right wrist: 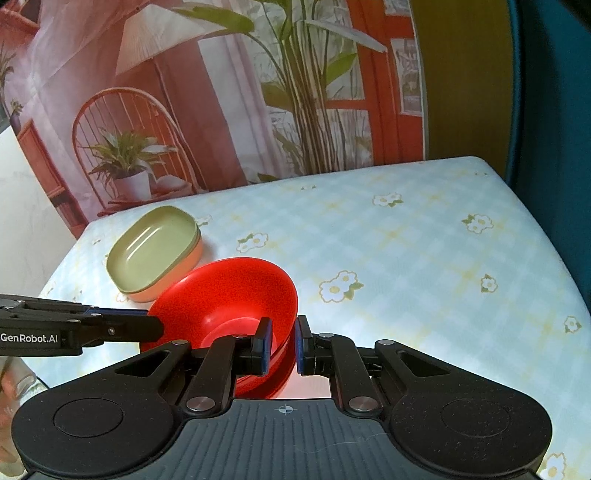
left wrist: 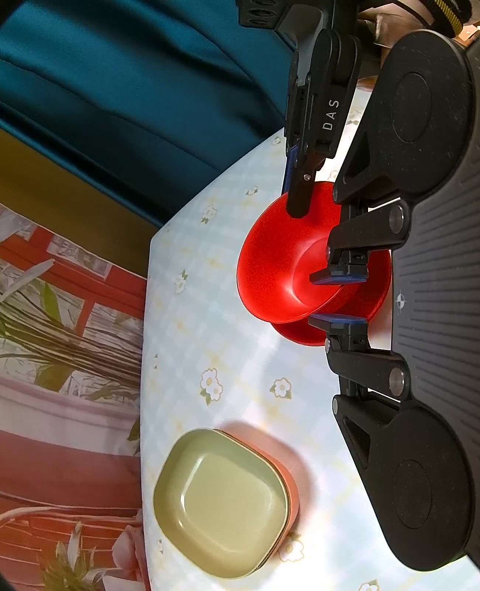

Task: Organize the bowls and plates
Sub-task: 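Carry the red bowl with the left tool and lower it into the other red bowl, then open the left tool and close it on the stacked red bowls' rim, then lift the stacked red bowls with the left tool over the plate stack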

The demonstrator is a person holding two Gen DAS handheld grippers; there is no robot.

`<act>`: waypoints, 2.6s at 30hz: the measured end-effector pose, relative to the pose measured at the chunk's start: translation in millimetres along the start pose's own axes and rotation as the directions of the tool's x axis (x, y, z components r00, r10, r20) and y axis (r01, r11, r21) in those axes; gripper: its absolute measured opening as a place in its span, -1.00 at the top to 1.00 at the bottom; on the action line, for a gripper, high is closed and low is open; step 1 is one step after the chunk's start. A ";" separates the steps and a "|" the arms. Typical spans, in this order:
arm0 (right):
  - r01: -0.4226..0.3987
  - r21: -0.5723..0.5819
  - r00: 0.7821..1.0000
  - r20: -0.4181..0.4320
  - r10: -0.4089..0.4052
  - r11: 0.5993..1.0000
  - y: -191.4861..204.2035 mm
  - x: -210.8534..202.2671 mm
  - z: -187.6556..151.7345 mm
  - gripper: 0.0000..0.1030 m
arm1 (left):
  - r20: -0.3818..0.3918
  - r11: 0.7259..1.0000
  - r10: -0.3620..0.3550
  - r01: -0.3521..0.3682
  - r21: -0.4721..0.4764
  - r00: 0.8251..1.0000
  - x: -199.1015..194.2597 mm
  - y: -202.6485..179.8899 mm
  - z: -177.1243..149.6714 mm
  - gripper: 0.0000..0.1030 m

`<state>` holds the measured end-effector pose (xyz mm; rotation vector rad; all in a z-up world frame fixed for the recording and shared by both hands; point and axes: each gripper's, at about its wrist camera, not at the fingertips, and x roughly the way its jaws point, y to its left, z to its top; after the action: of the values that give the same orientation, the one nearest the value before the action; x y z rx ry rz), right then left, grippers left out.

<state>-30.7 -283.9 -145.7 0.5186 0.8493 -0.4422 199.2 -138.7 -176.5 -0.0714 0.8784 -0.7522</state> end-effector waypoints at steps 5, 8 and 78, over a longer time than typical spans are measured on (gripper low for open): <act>0.004 -0.005 1.000 -0.012 -0.004 1.000 0.0 3.8 -2.3 0.77 | -0.006 1.000 0.004 -0.004 -0.002 1.000 3.7 1.1 -0.7 0.67; 0.011 -0.018 1.000 -0.014 -0.011 1.000 2.2 8.0 -1.8 0.77 | -0.010 1.000 0.011 -0.011 -0.003 1.000 6.1 2.4 0.1 0.67; -0.039 0.123 0.999 -0.021 0.042 0.992 -7.5 31.8 -30.7 0.60 | -0.033 0.988 -0.047 0.042 -0.148 0.998 31.3 26.4 -21.0 0.47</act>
<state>-34.3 -276.8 -189.8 0.6547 0.8364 -0.4531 211.7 -133.5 -220.5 -0.2095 0.9685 -0.7315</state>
